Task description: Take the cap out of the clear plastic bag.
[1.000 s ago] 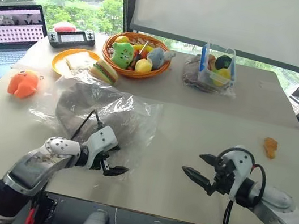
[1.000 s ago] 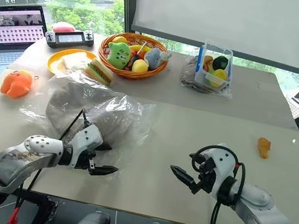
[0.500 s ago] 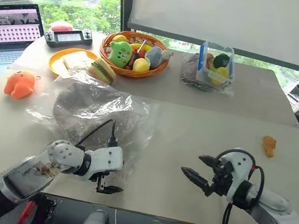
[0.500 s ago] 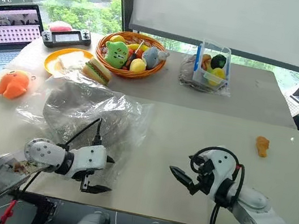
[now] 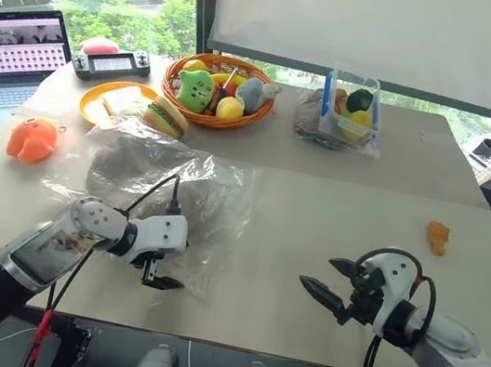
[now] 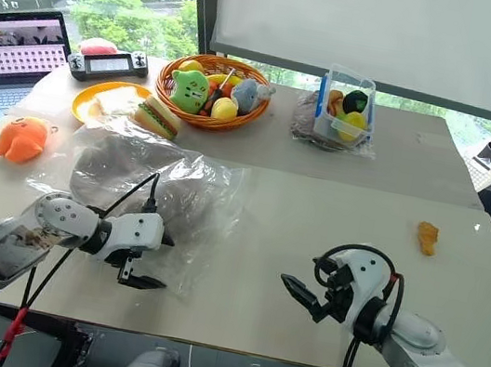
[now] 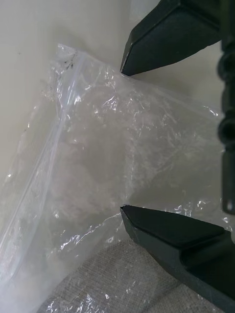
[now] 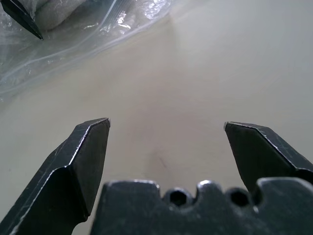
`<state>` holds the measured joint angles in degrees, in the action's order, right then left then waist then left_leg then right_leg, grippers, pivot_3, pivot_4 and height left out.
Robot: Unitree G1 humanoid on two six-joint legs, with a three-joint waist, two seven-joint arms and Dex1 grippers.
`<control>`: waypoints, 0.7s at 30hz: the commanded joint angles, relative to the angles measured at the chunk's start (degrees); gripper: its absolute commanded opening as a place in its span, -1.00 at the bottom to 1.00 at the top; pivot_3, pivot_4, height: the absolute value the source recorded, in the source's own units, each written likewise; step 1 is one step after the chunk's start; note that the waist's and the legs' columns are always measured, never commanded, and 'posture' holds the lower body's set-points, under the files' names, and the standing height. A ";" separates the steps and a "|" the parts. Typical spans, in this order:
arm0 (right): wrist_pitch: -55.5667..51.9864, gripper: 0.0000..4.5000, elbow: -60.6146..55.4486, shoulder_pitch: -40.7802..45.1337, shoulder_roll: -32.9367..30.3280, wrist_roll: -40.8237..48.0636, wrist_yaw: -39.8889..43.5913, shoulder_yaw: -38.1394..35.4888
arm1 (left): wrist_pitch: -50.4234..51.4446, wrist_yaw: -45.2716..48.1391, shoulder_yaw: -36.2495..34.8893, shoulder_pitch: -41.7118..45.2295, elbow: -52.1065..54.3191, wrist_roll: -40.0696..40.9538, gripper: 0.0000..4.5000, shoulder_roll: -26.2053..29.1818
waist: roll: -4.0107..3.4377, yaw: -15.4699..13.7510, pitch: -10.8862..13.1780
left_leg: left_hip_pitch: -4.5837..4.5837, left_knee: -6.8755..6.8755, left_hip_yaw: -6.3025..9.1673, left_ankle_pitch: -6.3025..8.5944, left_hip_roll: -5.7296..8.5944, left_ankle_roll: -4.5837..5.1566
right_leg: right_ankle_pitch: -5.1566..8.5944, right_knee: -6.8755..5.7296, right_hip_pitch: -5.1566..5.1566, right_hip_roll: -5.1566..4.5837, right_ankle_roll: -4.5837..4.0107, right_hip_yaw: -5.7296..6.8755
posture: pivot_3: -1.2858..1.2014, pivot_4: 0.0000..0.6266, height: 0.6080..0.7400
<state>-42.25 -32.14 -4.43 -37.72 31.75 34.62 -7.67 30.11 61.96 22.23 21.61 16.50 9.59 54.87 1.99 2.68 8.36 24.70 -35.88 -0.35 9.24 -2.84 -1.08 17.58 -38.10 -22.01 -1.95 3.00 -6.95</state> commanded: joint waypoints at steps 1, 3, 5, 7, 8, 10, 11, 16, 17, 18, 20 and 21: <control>1.45 1.00 -2.20 0.39 -0.11 0.11 -0.41 -1.88 | 0.76 -1.14 0.83 -1.62 -3.31 -4.76 0.99 1.00 | 0.00 -0.02 0.00 | 0.00 0.00 0.00 0.00 0.00 0.00 | 0.00 0.00 0.00 0.00 0.00 0.00 | 0.03 -0.52 0.82; 1.34 1.00 -2.44 0.23 -0.10 0.19 -0.58 -1.96 | 0.07 -1.19 0.85 -2.24 -3.49 -4.97 0.99 1.09 | -0.02 -0.02 -0.01 | 0.00 0.00 0.00 0.00 0.00 0.00 | 0.00 0.00 0.00 0.00 0.00 0.00 | 0.03 -0.52 0.82; 1.24 1.00 -2.58 0.05 -0.04 0.33 -0.75 -2.07 | -0.80 -1.20 0.92 -2.75 -4.07 -5.31 0.75 1.04 | -0.04 -0.02 -0.02 | 0.00 0.01 0.00 0.00 0.00 0.00 | 0.00 0.00 0.00 0.00 0.00 0.00 | 0.03 -0.52 0.82; 1.16 1.00 -2.69 -0.07 0.01 0.44 -0.90 -2.12 | -1.58 -1.07 1.02 -3.00 -4.68 -5.73 0.49 0.92 | -0.08 -0.10 -0.05 | -0.04 0.01 0.00 0.00 0.00 0.00 | 0.00 0.00 0.05 0.00 0.00 0.00 | 0.03 -0.52 0.82; 1.13 1.00 -2.79 -0.14 0.02 0.49 -0.97 -2.14 | -2.58 -1.25 1.15 -3.03 -5.15 -6.36 0.31 0.85 | -0.10 -0.13 -0.06 | -0.10 0.01 0.00 0.00 0.00 0.00 | 0.01 0.01 0.10 0.00 -0.01 0.00 | 0.03 -0.52 0.82; 0.98 1.00 -3.15 -0.42 0.07 0.66 -1.20 -2.27 | -3.90 -1.14 1.82 -2.59 -7.02 -7.09 0.00 0.10 | -0.12 -0.20 -0.07 | -0.30 0.01 0.00 0.00 0.00 0.00 | 0.02 0.01 0.30 -0.01 -0.02 0.00 | 0.03 -0.52 0.82; 0.92 1.00 -3.33 -0.56 0.08 0.73 -1.29 -2.32 | -4.33 -1.11 2.01 -2.39 -7.71 -7.28 -0.10 -0.20 | -0.14 -0.22 -0.08 | -0.44 0.02 0.00 0.01 0.00 -0.01 | 0.03 0.03 0.46 -0.02 -0.04 0.00 | 0.03 -0.52 0.82; 0.65 1.00 -4.04 -1.37 0.04 1.04 -1.61 -2.96 | -5.95 -0.57 2.52 -1.82 -9.60 -7.94 -0.80 -1.17 | -0.16 -0.25 -0.09 | -1.01 0.09 -0.01 0.10 -0.01 -0.17 | 0.36 0.08 0.78 -0.17 -0.57 0.04 | 0.03 -0.52 0.82; 0.59 1.00 -4.19 -1.51 0.04 1.11 -1.65 -3.06 | -6.02 -0.42 2.53 -1.79 -9.61 -7.97 -0.94 -1.23 | -0.17 -0.24 -0.10 | -1.01 0.10 -0.01 0.23 -0.01 -0.37 | 0.36 0.08 0.78 -0.19 -0.57 0.04 | 0.03 -0.52 0.82; 0.53 1.00 -4.30 -1.58 0.05 1.18 -1.76 -3.11 | -6.10 -0.30 2.50 -1.76 -9.67 -8.10 -0.99 -1.35 | -0.18 -0.25 -0.10 | -1.01 0.10 -0.01 0.26 0.00 -0.41 | 0.35 0.07 0.79 -0.19 -0.57 0.05 | 0.03 -0.52 0.82; 0.46 1.00 -4.47 -1.71 0.07 1.29 -1.95 -3.16 | -6.22 -0.13 2.37 -1.79 -9.72 -8.35 -0.99 -1.52 | -0.21 -0.26 -0.12 | -1.01 0.10 -0.01 0.25 0.00 -0.40 | 0.35 0.07 0.79 -0.20 -0.57 0.05 | 0.03 -0.52 0.82; 0.40 1.00 -4.61 -1.78 0.13 1.34 -2.08 -3.14 | -6.13 -0.05 2.33 -1.76 -9.66 -8.33 -0.99 -1.65 | -0.22 -0.26 -0.13 | -1.01 0.09 -0.02 0.24 0.00 -0.39 | 0.35 0.07 0.80 -0.20 -0.57 0.05 | 0.03 -0.52 0.82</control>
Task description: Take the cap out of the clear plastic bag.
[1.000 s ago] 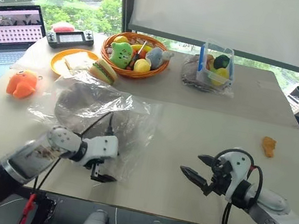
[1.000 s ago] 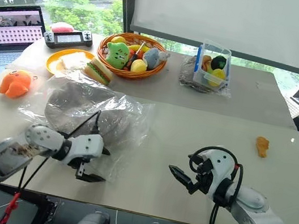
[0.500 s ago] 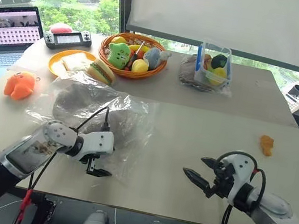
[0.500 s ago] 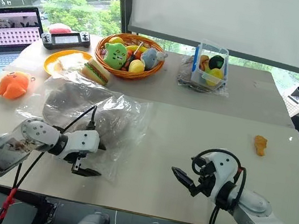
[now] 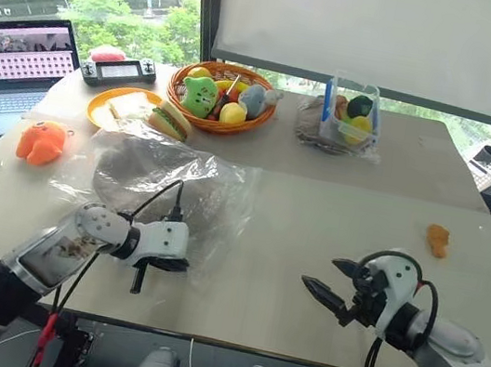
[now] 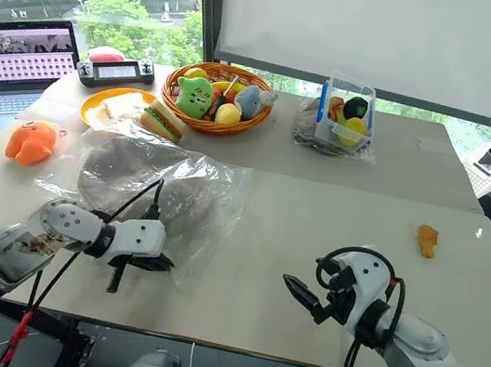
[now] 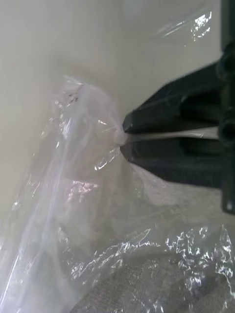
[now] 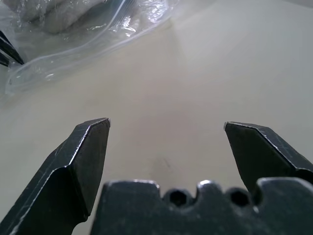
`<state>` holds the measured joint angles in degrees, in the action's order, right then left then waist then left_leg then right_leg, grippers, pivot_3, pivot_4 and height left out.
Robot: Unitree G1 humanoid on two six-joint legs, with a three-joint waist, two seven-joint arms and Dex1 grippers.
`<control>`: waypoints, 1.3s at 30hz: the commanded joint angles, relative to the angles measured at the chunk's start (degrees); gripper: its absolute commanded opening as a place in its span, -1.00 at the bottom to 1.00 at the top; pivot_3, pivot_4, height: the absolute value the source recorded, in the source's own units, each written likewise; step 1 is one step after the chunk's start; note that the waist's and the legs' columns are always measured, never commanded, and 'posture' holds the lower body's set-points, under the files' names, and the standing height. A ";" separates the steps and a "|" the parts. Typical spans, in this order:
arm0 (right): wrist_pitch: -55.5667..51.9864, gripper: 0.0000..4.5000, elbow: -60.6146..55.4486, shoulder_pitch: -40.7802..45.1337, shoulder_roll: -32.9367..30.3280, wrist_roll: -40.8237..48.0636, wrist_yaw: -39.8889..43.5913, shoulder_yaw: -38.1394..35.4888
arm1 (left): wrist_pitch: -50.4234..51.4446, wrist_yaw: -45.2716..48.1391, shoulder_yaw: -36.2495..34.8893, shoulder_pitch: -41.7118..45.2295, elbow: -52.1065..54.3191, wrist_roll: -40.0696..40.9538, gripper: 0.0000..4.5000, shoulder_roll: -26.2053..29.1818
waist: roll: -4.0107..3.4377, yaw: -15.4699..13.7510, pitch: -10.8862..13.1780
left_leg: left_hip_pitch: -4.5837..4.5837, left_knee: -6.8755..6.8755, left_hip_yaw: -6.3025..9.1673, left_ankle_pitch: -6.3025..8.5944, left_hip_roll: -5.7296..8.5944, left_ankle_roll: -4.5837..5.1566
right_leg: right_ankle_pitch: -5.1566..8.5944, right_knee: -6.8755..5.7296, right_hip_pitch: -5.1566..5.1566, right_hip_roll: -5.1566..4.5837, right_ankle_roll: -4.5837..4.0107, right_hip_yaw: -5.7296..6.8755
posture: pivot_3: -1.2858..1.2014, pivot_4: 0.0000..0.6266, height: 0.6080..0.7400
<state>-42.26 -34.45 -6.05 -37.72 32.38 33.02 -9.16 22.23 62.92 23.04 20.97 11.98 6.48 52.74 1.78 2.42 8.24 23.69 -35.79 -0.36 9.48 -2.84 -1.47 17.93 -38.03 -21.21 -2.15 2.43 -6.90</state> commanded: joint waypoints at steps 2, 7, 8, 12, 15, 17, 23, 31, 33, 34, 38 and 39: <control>0.33 1.00 -2.46 -0.19 0.24 0.69 -0.78 -1.47 | 1.67 -0.74 1.40 -1.12 -5.00 -5.00 -0.99 0.16 | -0.04 -0.01 -0.02 | 0.01 0.00 0.00 -0.06 0.00 0.10 | 0.00 0.00 0.01 0.00 0.00 0.00 | 0.03 -0.52 0.82; 0.35 1.00 -2.54 -0.16 0.48 0.69 -1.31 -0.84 | -2.95 1.09 -2.25 -3.44 -2.92 -1.02 -0.99 -0.23 | -0.05 0.07 -0.03 | 0.14 0.02 -0.03 -0.22 -0.01 0.35 | 0.01 0.00 0.05 0.00 -0.01 -0.01 | 0.03 -0.52 0.82; 0.45 1.00 -2.25 0.01 0.53 0.51 -1.32 -0.51 | -5.12 2.30 -4.05 -4.34 -2.56 0.71 -0.99 -0.07 | -0.04 0.08 -0.02 | 0.19 0.03 -0.06 -0.22 -0.03 0.35 | 0.02 0.00 0.02 -0.01 -0.01 -0.02 | 0.03 -0.52 0.82; 0.81 1.00 -1.54 0.36 0.51 0.13 -1.15 0.06 | -11.99 6.80 -10.62 -8.92 -1.87 5.79 -0.99 2.36 | 0.06 0.40 0.04 | 0.60 0.07 -0.13 -0.22 -0.06 0.37 | 0.05 0.01 -0.39 -0.03 -0.02 0.00 | 0.03 -0.52 0.82; 1.45 1.00 0.25 1.85 0.35 -0.26 -0.09 1.28 | -28.39 13.22 -18.43 -16.63 -6.28 6.80 -0.99 8.37 | 0.19 1.15 0.12 | 1.18 0.14 -0.21 -0.22 -0.09 0.37 | -0.34 -0.01 -1.07 -0.02 0.06 -0.03 | 0.03 -0.52 0.82; 2.36 1.00 2.26 3.30 0.56 -1.26 0.48 2.77 | -34.41 15.41 -22.00 -18.75 -11.68 7.82 -0.99 9.93 | 0.19 0.94 0.17 | 1.25 0.24 -0.18 -0.22 -0.09 0.36 | -0.35 0.00 -1.14 -0.03 -0.03 0.03 | 0.03 -0.52 0.82; 4.28 1.00 6.25 7.67 2.03 -2.72 2.16 6.41 | -51.58 16.52 -24.10 -14.78 -32.46 1.38 -0.99 12.44 | 0.36 0.07 0.49 | 1.25 0.31 -0.32 -0.22 0.01 0.36 | -0.26 0.07 -1.14 -0.28 0.05 0.12 | 0.03 -0.52 0.82; 5.22 1.00 8.55 10.82 3.14 -3.90 4.05 9.04 | -66.09 15.30 -20.86 -7.97 -45.57 -4.99 -0.99 13.98 | 0.41 0.13 0.53 | 1.22 0.30 -0.46 -0.24 -0.05 0.39 | -0.30 -0.04 -1.13 -0.27 0.05 0.18 | 0.03 -0.52 0.82; 5.29 1.00 8.97 11.30 3.40 -4.20 4.44 9.33 | -67.02 14.82 -20.92 -7.57 -46.08 -5.20 -0.99 14.07 | 0.41 0.16 0.53 | 1.22 0.30 -0.47 -0.24 -0.07 0.39 | -0.31 -0.05 -1.14 -0.27 0.04 0.19 | 0.03 -0.52 0.82; 5.34 1.00 9.35 11.62 3.56 -4.44 4.60 9.62 | -66.75 14.16 -21.37 -7.34 -45.75 -4.69 -0.99 13.70 | 0.41 0.15 0.53 | 1.22 0.30 -0.47 -0.24 -0.08 0.39 | -0.31 -0.05 -1.14 -0.26 0.04 0.20 | 0.03 -0.52 0.82; 5.44 1.00 9.97 12.10 3.74 -4.90 5.24 10.15 | -61.42 16.33 -22.57 -9.37 -39.97 1.27 -0.54 13.41 | 0.41 0.12 0.53 | 1.22 0.30 -0.46 -0.25 -0.09 0.39 | -0.30 -0.08 -1.14 -0.23 0.04 0.22 | 0.03 -0.52 0.82; 5.47 1.00 10.01 12.14 3.74 -4.87 5.38 10.14 | -60.86 16.69 -22.68 -9.91 -38.88 2.02 -0.37 13.59 | 0.41 0.13 0.53 | 1.22 0.30 -0.48 -0.25 -0.09 0.39 | -0.30 -0.07 -1.13 -0.23 0.05 0.20 | 0.03 -0.52 0.82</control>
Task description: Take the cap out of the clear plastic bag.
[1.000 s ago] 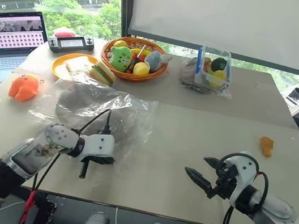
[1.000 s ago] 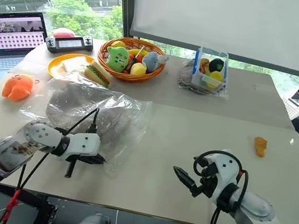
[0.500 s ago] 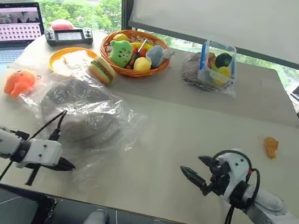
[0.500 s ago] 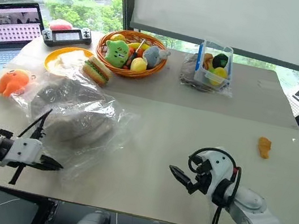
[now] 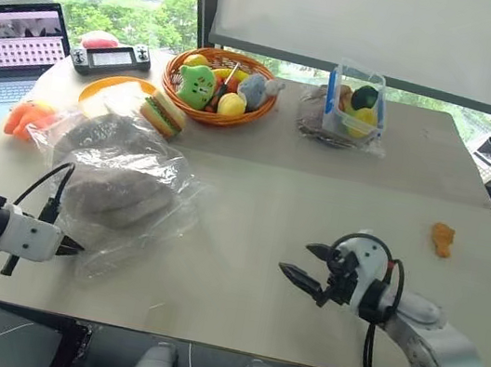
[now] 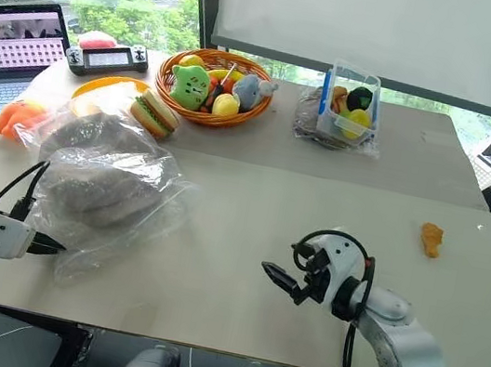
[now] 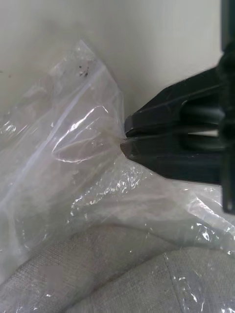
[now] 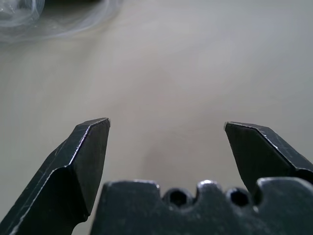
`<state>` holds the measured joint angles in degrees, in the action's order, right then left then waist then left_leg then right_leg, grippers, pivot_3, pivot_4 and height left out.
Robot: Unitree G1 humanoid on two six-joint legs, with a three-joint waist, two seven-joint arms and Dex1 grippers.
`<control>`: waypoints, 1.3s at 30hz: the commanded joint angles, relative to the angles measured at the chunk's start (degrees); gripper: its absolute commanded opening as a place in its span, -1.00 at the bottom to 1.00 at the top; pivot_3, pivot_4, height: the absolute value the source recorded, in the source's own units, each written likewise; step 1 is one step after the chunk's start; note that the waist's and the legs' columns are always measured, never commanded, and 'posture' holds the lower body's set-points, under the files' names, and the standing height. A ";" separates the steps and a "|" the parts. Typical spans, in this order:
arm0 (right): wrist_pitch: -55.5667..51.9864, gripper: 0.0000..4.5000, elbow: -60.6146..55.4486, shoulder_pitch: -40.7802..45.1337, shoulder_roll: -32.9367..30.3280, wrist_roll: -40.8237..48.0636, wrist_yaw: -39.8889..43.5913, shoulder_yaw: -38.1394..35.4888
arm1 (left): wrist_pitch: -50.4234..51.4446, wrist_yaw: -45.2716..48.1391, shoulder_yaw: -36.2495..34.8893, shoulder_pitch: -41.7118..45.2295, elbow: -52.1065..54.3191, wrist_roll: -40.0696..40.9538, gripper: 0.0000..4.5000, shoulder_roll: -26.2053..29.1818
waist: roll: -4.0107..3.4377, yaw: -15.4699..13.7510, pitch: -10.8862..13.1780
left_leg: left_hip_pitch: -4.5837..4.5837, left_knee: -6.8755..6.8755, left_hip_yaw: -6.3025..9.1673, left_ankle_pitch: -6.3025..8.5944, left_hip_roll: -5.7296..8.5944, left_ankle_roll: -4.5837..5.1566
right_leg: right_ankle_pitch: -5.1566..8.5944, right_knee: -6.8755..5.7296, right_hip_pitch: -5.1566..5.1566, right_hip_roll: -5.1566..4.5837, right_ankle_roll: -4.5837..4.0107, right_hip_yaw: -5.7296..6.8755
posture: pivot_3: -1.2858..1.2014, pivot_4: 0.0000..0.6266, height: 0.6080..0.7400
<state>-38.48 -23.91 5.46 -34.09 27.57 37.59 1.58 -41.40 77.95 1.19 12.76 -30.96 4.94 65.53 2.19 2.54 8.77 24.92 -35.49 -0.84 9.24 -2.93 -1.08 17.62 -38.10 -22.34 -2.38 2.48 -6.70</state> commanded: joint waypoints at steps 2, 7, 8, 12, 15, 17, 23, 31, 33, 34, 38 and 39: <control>1.67 1.00 -0.14 1.01 0.08 -0.05 1.20 -0.59 | 6.98 2.90 -1.88 -2.96 8.12 7.47 -0.04 1.02 | 0.00 0.01 0.00 | 0.02 -0.02 -0.04 0.00 0.01 0.00 | 0.00 0.02 0.01 -0.03 0.03 -0.03 | 0.03 -0.52 0.82; 2.21 1.00 1.71 2.12 0.09 -0.60 2.68 -0.05 | 22.09 4.18 -6.05 -7.56 21.43 18.08 0.76 2.45 | 0.02 -0.01 0.01 | 0.12 -0.07 -0.01 0.00 0.01 0.00 | 0.02 0.01 -0.02 -0.02 0.05 0.01 | 0.03 -0.52 0.82; 2.37 1.00 2.27 2.42 0.15 -0.71 2.98 0.11 | 27.37 3.55 -7.25 -8.94 25.37 20.91 0.76 2.86 | 0.04 0.09 0.03 | 0.13 -0.09 0.00 0.00 0.01 0.00 | 0.02 0.01 -0.03 -0.02 0.05 0.02 | 0.03 -0.52 0.82; 2.97 1.00 4.11 3.79 0.40 -1.10 4.32 0.81 | 42.83 0.17 -12.14 -13.29 36.80 28.53 0.76 3.52 | 0.02 0.13 0.06 | 0.15 -0.22 0.01 0.00 0.00 0.00 | 0.01 -0.01 0.01 -0.02 0.09 0.02 | 0.03 -0.52 0.82; 3.26 1.00 4.76 4.26 0.47 -1.45 5.11 1.01 | 50.28 -1.18 -15.79 -16.74 42.92 31.96 0.76 3.25 | 0.02 0.14 0.07 | 0.14 -0.28 0.02 0.00 0.00 0.00 | 0.00 -0.03 0.02 -0.01 0.12 0.03 | 0.03 -0.52 0.82; 3.44 1.00 5.21 4.57 0.47 -1.69 5.51 1.18 | 54.92 -1.66 -18.21 -19.12 46.80 34.27 0.76 3.00 | 0.02 0.27 0.08 | 0.14 -0.30 0.02 0.00 -0.01 0.00 | -0.01 -0.03 0.01 0.00 0.14 0.01 | 0.03 -0.52 0.82; 3.41 1.00 5.82 5.59 0.55 -2.08 6.39 1.66 | 62.95 -24.09 -13.43 -18.66 56.94 25.14 0.76 -6.87 | -0.05 -0.12 0.18 | 0.11 -0.38 0.03 0.00 0.04 0.00 | -0.05 -0.02 0.08 -0.01 0.22 -0.03 | 0.03 -0.52 0.82; 0.68 1.00 1.95 4.71 -0.30 -0.66 5.79 0.47 | 63.90 -53.57 1.02 -18.42 65.53 -2.67 0.76 -24.91 | 0.07 -0.19 0.23 | 0.26 -0.50 0.14 0.00 0.17 -0.01 | -0.20 0.04 0.10 0.00 0.39 -0.14 | 0.03 -0.52 0.82; -0.15 1.00 1.14 4.79 -0.44 -0.27 5.54 0.14 | 64.44 -56.79 2.83 -16.84 64.10 -6.88 0.76 -27.10 | 0.07 -0.22 0.23 | 0.24 -0.50 0.15 0.00 0.19 -0.01 | -0.21 0.02 0.10 0.00 0.39 -0.15 | 0.03 -0.52 0.82; -0.61 1.00 0.61 4.75 -0.56 0.00 5.44 -0.07 | 64.63 -58.44 3.92 -16.09 63.34 -9.65 0.76 -27.87 | 0.07 -0.22 0.23 | 0.24 -0.51 0.20 0.00 0.18 -0.01 | -0.22 0.01 0.11 0.03 0.38 -0.11 | 0.03 -0.52 0.82; -2.04 1.00 -0.73 4.87 -0.42 0.30 4.77 -0.21 | 66.07 -64.60 4.99 -14.32 62.46 -17.66 0.76 -31.30 | 0.08 -0.09 0.23 | 0.24 -0.52 0.23 0.00 0.19 -0.01 | -0.23 0.02 0.11 0.04 0.38 -0.12 | 0.03 -0.52 0.82; -2.26 1.00 -0.98 4.83 -0.40 0.38 4.70 -0.27 | 66.52 -65.43 4.91 -14.17 62.52 -18.94 0.76 -31.87 | 0.08 -0.07 0.23 | 0.24 -0.52 0.23 0.00 0.19 -0.01 | -0.23 0.02 0.11 0.04 0.38 -0.12 | 0.03 -0.52 0.82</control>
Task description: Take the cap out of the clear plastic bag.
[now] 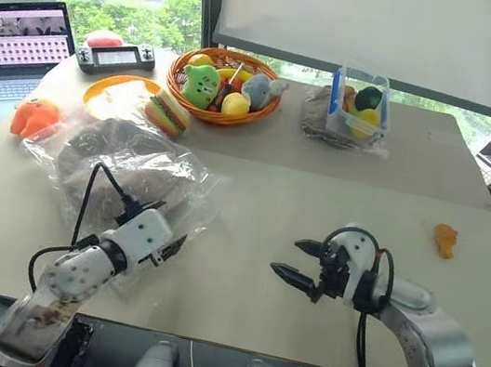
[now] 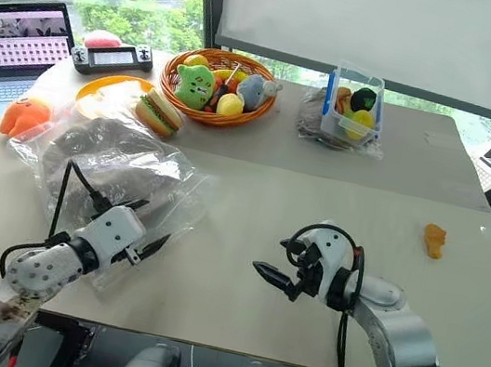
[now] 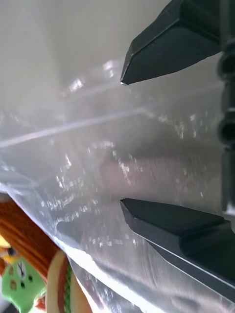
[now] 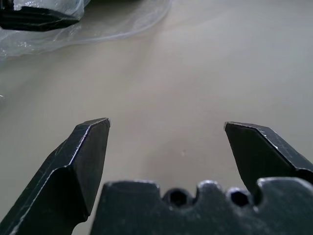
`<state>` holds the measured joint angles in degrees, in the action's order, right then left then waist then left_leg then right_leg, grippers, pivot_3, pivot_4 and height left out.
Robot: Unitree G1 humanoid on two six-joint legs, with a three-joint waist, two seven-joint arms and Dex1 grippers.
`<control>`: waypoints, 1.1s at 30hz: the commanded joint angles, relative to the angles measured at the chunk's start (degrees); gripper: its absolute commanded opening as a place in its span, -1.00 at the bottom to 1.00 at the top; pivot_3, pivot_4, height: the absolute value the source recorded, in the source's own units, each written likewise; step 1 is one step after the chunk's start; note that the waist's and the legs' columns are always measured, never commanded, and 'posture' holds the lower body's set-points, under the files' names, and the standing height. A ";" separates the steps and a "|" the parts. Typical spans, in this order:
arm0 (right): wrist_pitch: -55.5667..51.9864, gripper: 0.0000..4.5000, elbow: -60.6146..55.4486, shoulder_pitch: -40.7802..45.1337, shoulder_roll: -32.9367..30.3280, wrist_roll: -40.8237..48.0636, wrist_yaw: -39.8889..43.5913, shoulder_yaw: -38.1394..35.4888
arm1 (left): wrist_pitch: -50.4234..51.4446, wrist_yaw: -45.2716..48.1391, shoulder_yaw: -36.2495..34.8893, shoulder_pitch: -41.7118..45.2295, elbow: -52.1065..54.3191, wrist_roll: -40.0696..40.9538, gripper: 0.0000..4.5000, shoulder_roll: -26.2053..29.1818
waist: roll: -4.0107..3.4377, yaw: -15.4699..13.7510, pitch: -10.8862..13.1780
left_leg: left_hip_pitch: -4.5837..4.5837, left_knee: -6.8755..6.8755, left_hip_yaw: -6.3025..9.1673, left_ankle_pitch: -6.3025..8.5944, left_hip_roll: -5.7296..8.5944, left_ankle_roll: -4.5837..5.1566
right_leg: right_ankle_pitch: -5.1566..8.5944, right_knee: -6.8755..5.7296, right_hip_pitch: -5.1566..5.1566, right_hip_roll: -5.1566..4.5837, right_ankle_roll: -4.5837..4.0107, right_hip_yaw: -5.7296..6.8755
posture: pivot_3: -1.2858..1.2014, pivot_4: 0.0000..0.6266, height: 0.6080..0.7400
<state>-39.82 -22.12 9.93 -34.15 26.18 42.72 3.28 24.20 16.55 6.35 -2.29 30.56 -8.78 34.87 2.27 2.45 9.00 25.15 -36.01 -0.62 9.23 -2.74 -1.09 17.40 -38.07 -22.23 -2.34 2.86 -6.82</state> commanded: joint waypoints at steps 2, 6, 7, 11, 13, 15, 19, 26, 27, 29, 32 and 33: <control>-1.21 1.00 -3.45 0.05 -0.20 1.92 -0.63 -1.99 | 3.83 -5.01 -0.16 0.77 1.19 -7.57 0.76 -2.60 | 0.00 0.00 0.00 | 0.01 0.02 0.00 0.00 0.01 0.00 | 0.00 0.01 -0.01 0.00 0.00 -0.01 | 0.03 -0.52 0.82; -1.19 1.00 -3.42 0.30 0.25 1.83 -1.10 -1.96 | 6.40 -4.27 -1.66 1.32 1.81 -8.57 0.76 -3.89 | 0.00 -0.01 0.00 | 0.01 0.02 0.03 0.00 0.02 0.00 | 0.00 -0.01 -0.01 0.00 0.00 0.02 | 0.03 -0.52 0.82; -1.02 1.00 -3.23 0.39 0.34 1.73 -1.18 -1.85 | 6.57 -3.70 -2.24 1.86 1.88 -8.16 0.76 -3.90 | 0.00 0.00 0.00 | 0.01 0.02 0.03 0.00 0.02 0.00 | -0.01 -0.01 0.00 0.00 0.01 0.02 | 0.03 -0.52 0.82; -0.32 1.00 -2.53 0.64 0.92 1.31 -1.61 -1.11 | 5.57 -1.42 -4.38 3.84 0.51 -6.69 0.26 -2.79 | 0.00 -0.03 0.00 | 0.01 0.00 0.04 0.00 0.02 0.00 | -0.02 -0.01 0.01 0.00 0.02 0.03 | 0.03 -0.52 0.82; 0.00 1.00 -2.43 0.70 1.61 1.01 -2.03 -0.65 | 4.55 -0.14 -5.23 5.32 -0.69 -5.93 -0.04 -2.23 | 0.00 -0.02 0.00 | 0.01 0.00 0.04 0.00 0.02 -0.01 | -0.02 0.00 0.00 0.00 0.02 0.03 | 0.03 -0.52 0.82; 0.10 1.00 -2.42 0.73 2.06 0.87 -2.23 -0.47 | 3.77 0.81 -5.74 6.18 -1.28 -5.20 -0.36 -2.19 | 0.00 -0.02 0.00 | 0.01 0.01 0.05 0.00 0.02 -0.01 | -0.02 0.00 0.00 0.00 0.02 0.03 | 0.03 -0.52 0.82; 1.11 1.00 -2.15 1.08 3.06 0.10 -2.17 0.68 | 2.03 3.30 -6.91 9.49 -3.46 -3.19 -0.99 -1.88 | 0.00 -0.04 0.00 | 0.02 0.00 0.05 0.00 0.03 -0.01 | -0.03 -0.01 0.01 -0.01 0.03 0.03 | 0.03 -0.52 0.82; 5.13 1.00 0.96 7.54 8.76 -3.89 -2.70 7.46 | 3.79 10.19 -9.03 14.90 -6.20 5.69 -0.99 -3.27 | 0.01 0.20 0.01 | 0.02 -0.02 0.06 -0.01 0.03 -0.01 | -0.04 -0.02 0.01 -0.01 0.04 0.05 | 0.03 -0.52 0.82; 5.87 1.00 1.80 8.83 9.82 -4.75 -2.85 8.64 | 4.44 11.16 -9.32 15.69 -6.22 7.26 -0.99 -3.52 | 0.01 0.22 0.01 | 0.02 -0.02 0.07 -0.01 0.02 -0.01 | -0.04 -0.03 0.00 0.00 0.04 0.05 | 0.03 -0.52 0.82; 8.90 1.00 4.58 11.85 11.94 -7.57 -3.12 10.97 | 5.32 12.16 -9.75 16.92 -6.28 9.01 -0.99 -3.50 | 0.01 0.21 0.01 | 0.02 -0.02 0.10 -0.02 0.02 -0.02 | -0.06 -0.07 -0.02 0.03 0.02 0.07 | 0.03 -0.52 0.82; 17.54 1.00 12.78 17.54 15.35 -14.13 -4.73 14.45 | 5.80 13.17 -10.06 18.18 -6.00 11.45 -0.99 -3.60 | 0.01 0.10 0.01 | 0.02 -0.02 0.15 -0.02 0.02 -0.03 | -0.07 -0.06 -0.01 0.04 0.03 0.10 | 0.03 -0.52 0.82; 21.45 1.00 15.95 19.30 16.07 -16.92 -5.18 15.75 | 5.87 13.11 -9.87 18.35 -5.85 11.46 -0.99 -3.42 | 0.01 0.10 0.01 | 0.03 -0.02 0.15 -0.02 0.02 -0.03 | -0.08 -0.06 -0.01 0.05 0.03 0.11 | 0.03 -0.52 0.82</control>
<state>-25.64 -9.52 27.02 -18.64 13.49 38.52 17.83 30.32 29.44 -2.59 15.04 22.96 1.84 31.22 2.28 2.55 9.00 25.19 -36.06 -0.46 9.21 -2.71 -1.13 17.30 -38.13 -22.25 -2.31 2.91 -6.72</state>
